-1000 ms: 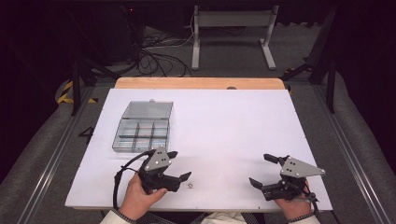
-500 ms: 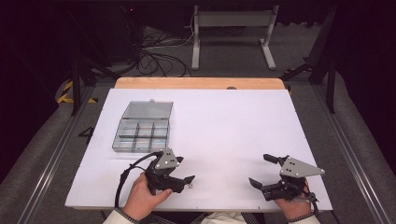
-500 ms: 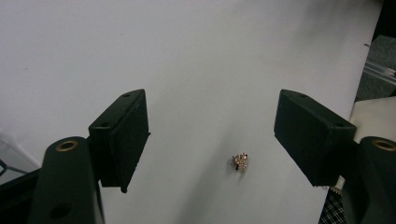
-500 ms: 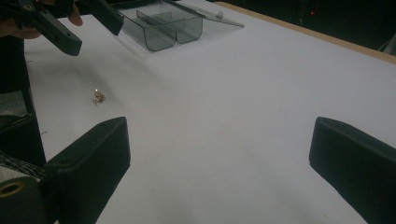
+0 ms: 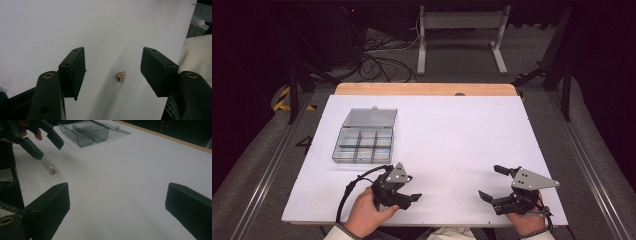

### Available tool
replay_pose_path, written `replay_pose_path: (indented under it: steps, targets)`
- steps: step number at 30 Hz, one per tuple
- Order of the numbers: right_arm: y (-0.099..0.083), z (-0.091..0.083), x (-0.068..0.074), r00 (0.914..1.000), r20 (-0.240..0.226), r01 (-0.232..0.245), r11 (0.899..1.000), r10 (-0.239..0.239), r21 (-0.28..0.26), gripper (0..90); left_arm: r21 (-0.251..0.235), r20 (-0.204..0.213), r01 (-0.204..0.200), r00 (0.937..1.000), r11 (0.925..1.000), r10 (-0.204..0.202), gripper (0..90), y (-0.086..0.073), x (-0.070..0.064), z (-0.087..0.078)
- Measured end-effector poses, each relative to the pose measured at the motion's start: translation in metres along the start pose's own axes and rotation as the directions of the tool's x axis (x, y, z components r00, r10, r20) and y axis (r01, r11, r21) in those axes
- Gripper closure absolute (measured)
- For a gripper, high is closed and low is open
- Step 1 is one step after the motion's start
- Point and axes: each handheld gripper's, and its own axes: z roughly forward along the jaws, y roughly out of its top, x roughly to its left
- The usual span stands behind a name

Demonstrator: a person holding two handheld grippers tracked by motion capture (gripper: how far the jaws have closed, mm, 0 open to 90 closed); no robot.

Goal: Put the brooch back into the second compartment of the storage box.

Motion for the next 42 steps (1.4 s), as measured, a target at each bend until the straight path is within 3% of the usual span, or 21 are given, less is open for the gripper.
replay_pose_path:
  steps: [4,16,42]
  targets:
    - [0.0,0.0,0.0,1.0,0.001,0.0,1.0,0.0,0.001,6.3,0.024,-0.008,-0.011,0.9999,0.9996,0.011,40.0,0.0,-0.001,0.003]
    - [0.0,0.0,0.0,1.0,-0.002,0.0,1.0,0.0,0.003,6.3,0.097,0.04,-0.017,0.9991,0.9952,0.013,49.2,0.001,-0.002,0.011]
    - [-0.001,0.002,0.0,0.9999,-0.011,-0.002,1.0,0.002,0.008,6.4,0.163,0.062,-0.059,0.9969,0.9849,0.049,57.8,0.001,-0.009,0.023]
